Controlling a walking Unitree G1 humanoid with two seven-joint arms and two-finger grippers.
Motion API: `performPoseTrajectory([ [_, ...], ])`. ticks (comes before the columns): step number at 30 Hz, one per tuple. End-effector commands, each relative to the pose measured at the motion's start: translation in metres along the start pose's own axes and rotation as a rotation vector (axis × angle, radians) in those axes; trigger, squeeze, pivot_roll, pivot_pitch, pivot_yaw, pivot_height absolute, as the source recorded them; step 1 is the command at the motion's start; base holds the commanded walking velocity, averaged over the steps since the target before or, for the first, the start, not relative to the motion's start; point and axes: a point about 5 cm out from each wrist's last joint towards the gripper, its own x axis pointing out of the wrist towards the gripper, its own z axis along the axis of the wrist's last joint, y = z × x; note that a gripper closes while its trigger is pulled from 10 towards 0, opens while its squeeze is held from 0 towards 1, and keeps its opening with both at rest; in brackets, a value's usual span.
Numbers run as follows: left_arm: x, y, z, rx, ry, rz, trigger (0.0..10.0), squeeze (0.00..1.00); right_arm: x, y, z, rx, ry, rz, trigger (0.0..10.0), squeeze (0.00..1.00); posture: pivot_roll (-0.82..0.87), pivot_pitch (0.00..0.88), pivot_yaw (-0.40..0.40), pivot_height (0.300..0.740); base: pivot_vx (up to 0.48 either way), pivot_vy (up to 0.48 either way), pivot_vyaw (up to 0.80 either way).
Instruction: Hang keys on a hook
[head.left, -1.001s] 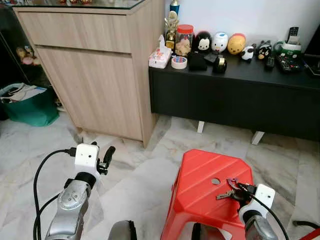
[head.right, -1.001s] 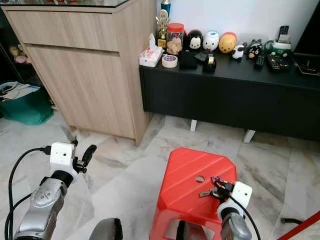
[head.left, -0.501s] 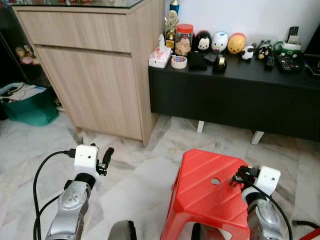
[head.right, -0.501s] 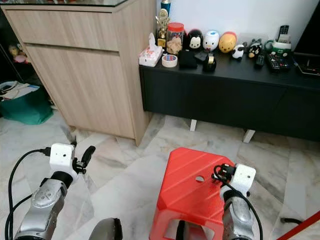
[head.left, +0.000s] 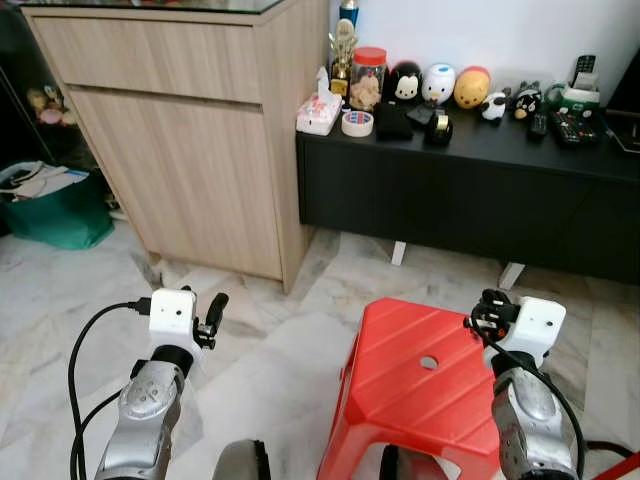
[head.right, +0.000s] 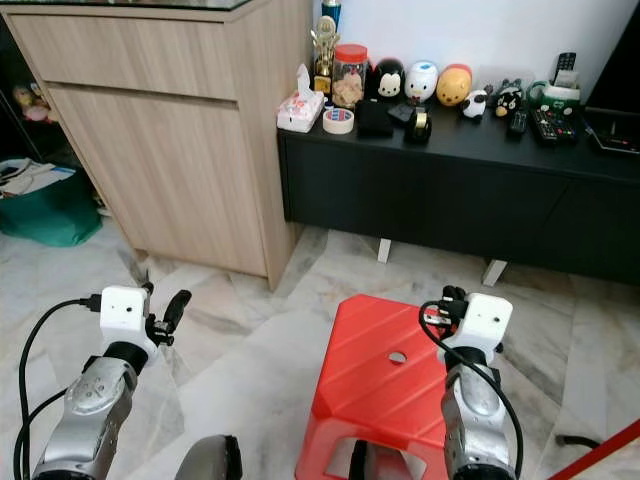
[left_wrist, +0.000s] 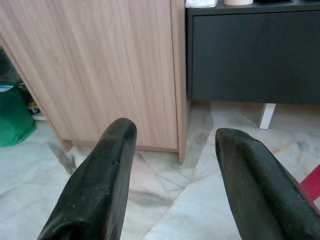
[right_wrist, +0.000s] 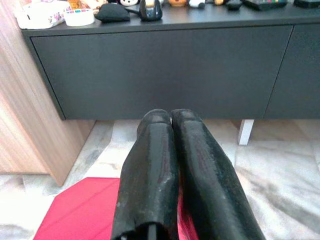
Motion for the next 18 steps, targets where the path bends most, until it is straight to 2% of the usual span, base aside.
performPoseTrajectory([
  [1, 0.001, 0.000, 0.002, -0.007, -0.014, 0.007, 10.0, 0.00, 0.001, 0.003, 0.006, 0.002, -0.017, 0.016, 10.0, 0.00, 0.07, 0.000, -0.052, 0.616, 0.000, 0.000, 0.00],
  [4, 0.001, 0.000, 0.001, -0.010, -0.012, 0.011, 10.0, 0.00, 0.000, 0.000, -0.002, -0.021, 0.048, 0.003, 10.0, 0.00, 0.07, 0.000, -0.058, 0.641, 0.000, 0.000, 0.00],
  [8, 0.000, 0.001, -0.001, -0.012, -0.009, 0.017, 10.0, 0.00, -0.002, -0.004, -0.007, -0.024, 0.077, 0.001, 10.0, 0.00, 0.07, 0.000, -0.059, 0.661, 0.000, 0.000, 0.00],
  [13, -0.001, 0.007, -0.010, -0.026, 0.024, 0.047, 10.0, 0.00, -0.013, -0.021, -0.038, -0.007, 0.210, -0.049, 10.0, 0.00, 0.07, 0.000, -0.058, 0.696, 0.000, 0.000, 0.00],
  [16, -0.002, 0.014, -0.016, -0.053, 0.048, 0.083, 10.0, 0.00, -0.019, -0.026, -0.054, 0.029, 0.284, -0.054, 10.0, 0.00, 0.07, 0.000, -0.056, 0.711, 0.000, 0.000, 0.00],
  [18, -0.005, 0.021, -0.027, -0.071, 0.099, 0.118, 10.0, 0.00, -0.026, -0.029, -0.067, 0.023, 0.340, -0.064, 10.0, 0.00, 0.07, 0.000, -0.054, 0.731, 0.000, 0.000, 0.00],
])
